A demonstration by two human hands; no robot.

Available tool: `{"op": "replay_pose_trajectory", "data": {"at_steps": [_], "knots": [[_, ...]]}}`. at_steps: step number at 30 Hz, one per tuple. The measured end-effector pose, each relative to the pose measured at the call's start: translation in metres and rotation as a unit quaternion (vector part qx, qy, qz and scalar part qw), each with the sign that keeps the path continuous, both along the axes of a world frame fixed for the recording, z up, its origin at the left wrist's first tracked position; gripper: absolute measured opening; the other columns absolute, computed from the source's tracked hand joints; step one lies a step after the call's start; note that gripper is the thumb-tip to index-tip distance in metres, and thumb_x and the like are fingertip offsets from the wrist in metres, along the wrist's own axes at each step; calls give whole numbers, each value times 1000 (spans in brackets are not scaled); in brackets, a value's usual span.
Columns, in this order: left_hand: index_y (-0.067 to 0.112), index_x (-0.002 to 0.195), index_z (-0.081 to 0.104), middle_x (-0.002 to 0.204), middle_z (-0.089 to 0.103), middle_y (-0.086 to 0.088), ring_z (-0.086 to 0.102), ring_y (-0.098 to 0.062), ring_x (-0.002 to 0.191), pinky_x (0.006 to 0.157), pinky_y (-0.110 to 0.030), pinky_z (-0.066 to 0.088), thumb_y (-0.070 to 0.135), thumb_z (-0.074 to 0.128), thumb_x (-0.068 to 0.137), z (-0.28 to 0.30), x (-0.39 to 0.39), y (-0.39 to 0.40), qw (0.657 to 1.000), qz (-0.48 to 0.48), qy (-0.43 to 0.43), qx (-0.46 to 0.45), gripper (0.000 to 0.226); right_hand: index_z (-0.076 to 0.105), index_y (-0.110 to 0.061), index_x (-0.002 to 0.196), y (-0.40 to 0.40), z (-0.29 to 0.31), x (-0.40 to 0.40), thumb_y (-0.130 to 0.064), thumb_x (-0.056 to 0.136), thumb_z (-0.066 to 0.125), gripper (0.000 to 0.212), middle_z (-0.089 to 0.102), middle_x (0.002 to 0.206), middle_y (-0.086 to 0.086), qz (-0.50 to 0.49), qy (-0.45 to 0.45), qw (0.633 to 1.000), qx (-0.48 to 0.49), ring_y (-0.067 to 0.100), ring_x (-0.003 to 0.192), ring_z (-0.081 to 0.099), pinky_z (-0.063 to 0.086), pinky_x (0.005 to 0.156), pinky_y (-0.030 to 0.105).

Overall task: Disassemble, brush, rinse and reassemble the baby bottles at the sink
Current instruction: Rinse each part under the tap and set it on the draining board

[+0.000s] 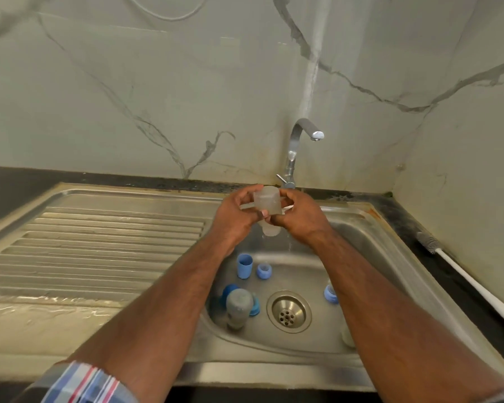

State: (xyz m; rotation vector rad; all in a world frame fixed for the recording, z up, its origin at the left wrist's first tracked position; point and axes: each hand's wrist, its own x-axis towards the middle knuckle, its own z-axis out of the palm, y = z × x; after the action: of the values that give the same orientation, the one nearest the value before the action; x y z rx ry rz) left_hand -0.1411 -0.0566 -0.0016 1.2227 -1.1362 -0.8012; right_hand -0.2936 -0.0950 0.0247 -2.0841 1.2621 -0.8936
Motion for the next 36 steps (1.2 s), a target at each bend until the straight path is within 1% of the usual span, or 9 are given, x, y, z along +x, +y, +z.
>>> {"op": "replay_pose_trajectory", "data": {"at_steps": [3,6,10,14,18,25,29,31,36], "knots": [[20,135,59,122,70,-5,68,-19,110,94,-39,59,-6,80,79,7,29,14,1000,23,9,-5,65,66,-21,119,7,6,31,-26,75,85,48,68,103,-6,17,0,1000,-13,13,96,62,44,72,19],[8,134,57,124,68,-11,69,-25,111,94,-37,58,-10,78,80,14,68,31,999,50,17,-1,61,56,-17,134,16,11,70,-24,76,85,65,67,114,-1,27,-4,1000,-14,14,101,62,46,81,25],[15,130,64,111,73,-5,71,-19,99,90,-37,58,-10,77,80,23,131,56,996,85,-2,6,58,50,-17,136,32,17,134,-17,77,83,67,69,116,1,68,-11,998,-11,13,100,64,45,81,25],[15,132,63,110,73,-3,68,-16,99,73,-23,53,-10,76,82,23,192,79,992,128,2,12,57,50,-17,138,45,24,194,-16,82,79,63,70,121,5,112,7,993,-19,18,109,66,51,92,33],[15,127,67,115,75,0,71,-21,109,84,-33,56,-6,75,85,12,243,100,985,172,-21,23,48,50,-16,136,55,21,251,-17,83,77,59,69,120,7,142,31,989,-28,22,105,66,53,92,38],[18,136,61,117,71,12,69,4,95,99,-32,52,-8,64,93,-5,284,102,983,178,-21,43,51,48,-17,144,57,5,302,-21,82,78,69,68,125,7,147,63,986,-38,21,108,65,50,94,35],[14,142,58,130,69,4,67,-3,108,100,-33,52,-4,65,94,-11,293,94,981,182,-36,52,52,49,-18,144,52,0,312,-23,82,79,68,67,126,7,132,77,987,-39,22,112,64,50,98,40],[16,144,57,130,69,7,64,-9,120,106,-41,50,1,68,93,-15,300,90,979,186,-54,67,54,49,-18,144,49,-2,316,-24,82,78,69,68,124,7,126,83,988,-35,23,112,64,50,98,40],[19,142,58,129,69,8,63,-12,123,109,-44,49,2,65,95,-20,302,90,979,178,-53,88,51,47,-20,146,48,-7,320,-25,84,77,68,67,126,5,125,92,987,-27,22,114,62,49,99,40]]}}
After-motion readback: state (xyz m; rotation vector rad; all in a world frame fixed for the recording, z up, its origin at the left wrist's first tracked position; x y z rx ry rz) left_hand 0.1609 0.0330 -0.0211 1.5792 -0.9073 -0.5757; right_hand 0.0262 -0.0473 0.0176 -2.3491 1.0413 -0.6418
